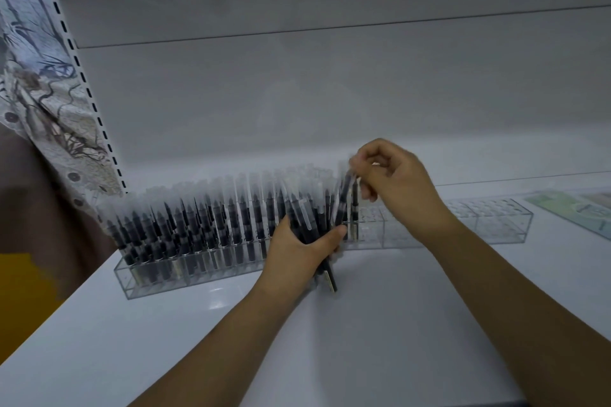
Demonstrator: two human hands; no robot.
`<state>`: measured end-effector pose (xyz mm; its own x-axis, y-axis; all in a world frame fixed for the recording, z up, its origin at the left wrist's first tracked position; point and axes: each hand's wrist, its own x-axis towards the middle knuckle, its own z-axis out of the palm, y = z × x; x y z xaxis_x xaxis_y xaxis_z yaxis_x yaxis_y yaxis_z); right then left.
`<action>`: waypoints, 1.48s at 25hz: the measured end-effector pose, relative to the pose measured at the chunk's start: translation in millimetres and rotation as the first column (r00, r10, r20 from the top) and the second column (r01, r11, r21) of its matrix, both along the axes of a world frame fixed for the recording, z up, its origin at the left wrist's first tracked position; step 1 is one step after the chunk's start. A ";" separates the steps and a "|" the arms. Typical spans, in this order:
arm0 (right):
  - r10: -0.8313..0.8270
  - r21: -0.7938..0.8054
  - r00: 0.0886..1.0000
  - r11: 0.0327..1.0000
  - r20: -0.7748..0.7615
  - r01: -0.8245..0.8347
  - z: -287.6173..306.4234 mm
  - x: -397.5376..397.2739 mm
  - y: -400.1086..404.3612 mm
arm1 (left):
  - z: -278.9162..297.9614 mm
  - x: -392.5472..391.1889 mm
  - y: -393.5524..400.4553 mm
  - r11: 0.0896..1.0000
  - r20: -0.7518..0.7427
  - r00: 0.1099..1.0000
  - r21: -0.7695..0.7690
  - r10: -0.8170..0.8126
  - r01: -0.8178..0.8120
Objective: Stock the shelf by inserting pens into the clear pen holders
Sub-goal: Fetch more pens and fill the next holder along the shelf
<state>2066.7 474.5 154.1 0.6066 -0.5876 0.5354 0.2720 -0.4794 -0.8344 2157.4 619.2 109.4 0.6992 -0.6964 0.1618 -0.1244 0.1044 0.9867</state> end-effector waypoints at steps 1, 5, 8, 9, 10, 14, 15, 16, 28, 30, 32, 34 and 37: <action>-0.054 0.053 0.995 0.997 0.086 0.049 1.9 -1.6 -5.0 | 0.4 -0.8 0.4 1.000 -0.013 1.000 0.001 -0.003 0.003; -0.337 0.183 0.876 0.939 0.345 0.290 5.2 -10.5 -23.4 | -0.6 1.0 -0.1 0.999 -0.019 0.999 0.022 0.026 -0.025; -0.408 -0.018 0.869 0.903 0.281 0.430 -2.0 -6.9 -26.9 | -1.2 1.4 -1.2 0.999 -0.020 0.999 0.031 0.041 -0.041; -0.413 -0.094 0.876 0.890 0.249 0.446 -4.9 -4.8 -26.6 | -1.3 1.3 -1.2 0.999 -0.022 0.999 0.028 0.043 -0.042; -0.421 -0.150 0.880 0.877 0.222 0.457 -7.4 -3.1 -27.1 | -1.3 1.0 -1.3 0.999 -0.019 0.999 0.026 0.040 -0.040; -0.430 -0.236 0.890 0.858 0.154 0.455 -13.3 1.1 -33.4 | -1.1 0.7 -0.2 0.999 -0.004 0.999 0.032 0.043 -0.043; -0.424 -0.273 0.898 0.855 0.118 0.440 -15.5 3.7 -34.5 | -1.1 0.4 -0.4 0.998 0.002 0.999 0.037 0.045 -0.045; -0.418 -0.325 0.906 0.849 0.071 0.417 -18.5 7.4 -35.6 | -1.0 0.6 -0.7 0.998 0.008 0.999 0.040 0.048 -0.048; -0.501 -0.395 0.864 0.785 0.049 0.477 -17.3 6.6 -28.3 | -1.5 1.6 -1.5 0.997 0.024 0.999 0.060 0.041 -0.043; -0.351 -0.398 0.936 0.853 0.042 0.338 -8.8 1.6 -9.3 | -1.1 1.0 -0.7 0.997 0.039 0.999 0.063 0.033 -0.035; -0.206 -0.457 0.978 0.874 -0.039 0.166 -7.5 2.2 8.6 | -1.4 1.2 -0.9 0.998 0.054 0.998 0.051 0.022 -0.025; -0.167 -0.522 0.982 0.847 -0.090 0.096 -9.3 6.5 20.4 | -2.2 2.4 -1.8 0.999 0.080 0.997 0.031 0.014 -0.016; -0.191 -0.561 0.980 0.818 -0.056 0.128 -9.7 9.0 23.1 | -2.2 3.4 -3.0 1.000 0.115 0.993 0.014 0.017 -0.019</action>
